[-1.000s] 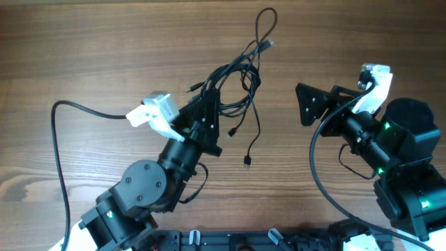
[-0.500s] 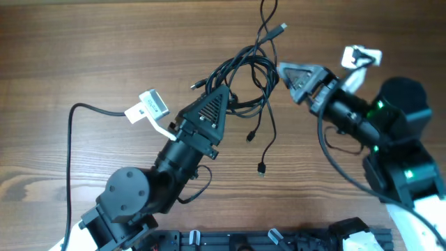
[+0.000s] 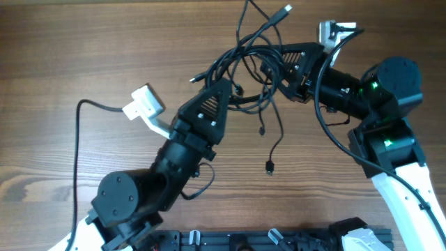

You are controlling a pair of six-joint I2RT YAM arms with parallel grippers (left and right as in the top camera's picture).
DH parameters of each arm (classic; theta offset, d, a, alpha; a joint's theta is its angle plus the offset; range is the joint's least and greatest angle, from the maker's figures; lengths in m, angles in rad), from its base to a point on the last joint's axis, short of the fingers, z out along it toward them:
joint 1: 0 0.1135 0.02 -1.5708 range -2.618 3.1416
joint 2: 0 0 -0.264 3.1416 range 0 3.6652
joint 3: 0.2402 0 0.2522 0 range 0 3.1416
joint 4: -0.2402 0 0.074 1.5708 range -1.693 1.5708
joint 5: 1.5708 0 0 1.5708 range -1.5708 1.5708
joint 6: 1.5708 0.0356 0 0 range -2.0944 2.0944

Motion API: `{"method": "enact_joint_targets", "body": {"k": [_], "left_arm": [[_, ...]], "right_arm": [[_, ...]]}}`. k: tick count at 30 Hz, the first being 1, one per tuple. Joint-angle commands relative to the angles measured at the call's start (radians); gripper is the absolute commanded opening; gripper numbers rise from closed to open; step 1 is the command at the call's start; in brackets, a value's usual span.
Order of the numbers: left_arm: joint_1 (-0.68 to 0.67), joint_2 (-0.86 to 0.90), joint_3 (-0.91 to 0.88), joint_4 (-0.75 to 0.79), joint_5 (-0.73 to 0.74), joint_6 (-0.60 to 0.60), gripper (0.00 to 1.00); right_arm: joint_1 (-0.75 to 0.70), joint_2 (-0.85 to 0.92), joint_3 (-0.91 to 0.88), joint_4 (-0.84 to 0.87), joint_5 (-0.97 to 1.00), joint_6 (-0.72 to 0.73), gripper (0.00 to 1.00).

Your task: Untangle cables

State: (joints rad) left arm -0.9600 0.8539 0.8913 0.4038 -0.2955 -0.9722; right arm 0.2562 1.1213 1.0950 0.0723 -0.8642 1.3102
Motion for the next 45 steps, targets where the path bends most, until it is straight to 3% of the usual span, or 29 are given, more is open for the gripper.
{"method": "enact_joint_targets", "body": {"k": [1,4,6,8,11,12,16,21,27,31,36,37,38,40,41,45], "left_arm": [[0.005,0.076,0.012,0.074,0.090,-0.005,0.04],[0.005,0.134,0.012,0.158,0.106,-0.005,0.04],[0.005,0.156,0.012,0.181,0.105,-0.005,0.04],[0.005,0.154,0.012,0.181,0.105,-0.005,0.04],[0.005,0.126,0.012,0.180,0.105,0.000,0.04],[0.005,0.116,0.012,0.180,0.105,0.000,0.04],[0.005,0.051,0.012,0.169,0.104,0.056,0.04],[0.005,-0.054,0.012,0.037,0.062,0.102,0.04],[0.005,-0.116,0.012,-0.092,-0.036,0.106,0.04],[0.005,-0.136,0.012,-0.092,-0.063,0.188,0.04],[0.005,-0.167,0.012,-0.108,-0.065,0.330,0.04],[0.005,-0.167,0.012,-0.133,-0.065,0.407,0.04],[0.005,-0.167,0.012,-0.177,-0.065,0.486,0.04],[0.005,-0.167,0.012,-0.247,-0.065,0.579,0.04],[0.005,-0.167,0.012,-0.291,-0.065,0.624,0.04],[0.005,-0.167,0.012,-0.484,-0.065,0.758,0.04]], "right_arm": [[0.000,0.041,0.009,0.006,-0.080,0.055,1.00],[0.000,0.051,0.009,0.014,-0.084,0.079,0.96],[0.000,0.051,0.009,0.054,-0.084,0.081,0.75],[0.000,0.051,0.009,0.050,-0.084,0.077,0.38],[-0.002,0.051,0.009,0.041,-0.061,0.039,0.12],[-0.002,0.051,0.009,0.038,-0.053,0.026,0.09],[-0.019,0.051,0.009,-0.037,0.031,-0.081,0.04],[-0.077,0.051,0.009,-0.348,0.355,-0.256,0.04],[-0.100,0.051,0.009,-0.467,0.576,-0.341,0.04],[-0.101,0.050,0.009,-0.552,0.772,-0.346,0.04],[-0.101,0.018,0.009,-0.552,0.856,-0.383,0.09],[-0.101,-0.004,0.009,-0.552,0.834,-0.466,0.29],[-0.101,-0.025,0.009,-0.552,0.806,-0.551,0.67],[-0.101,-0.067,0.009,-0.558,0.772,-0.685,0.95],[-0.101,-0.096,0.009,-0.568,0.769,-0.731,1.00],[-0.100,-0.235,0.009,-0.597,0.737,-0.912,1.00]]}}
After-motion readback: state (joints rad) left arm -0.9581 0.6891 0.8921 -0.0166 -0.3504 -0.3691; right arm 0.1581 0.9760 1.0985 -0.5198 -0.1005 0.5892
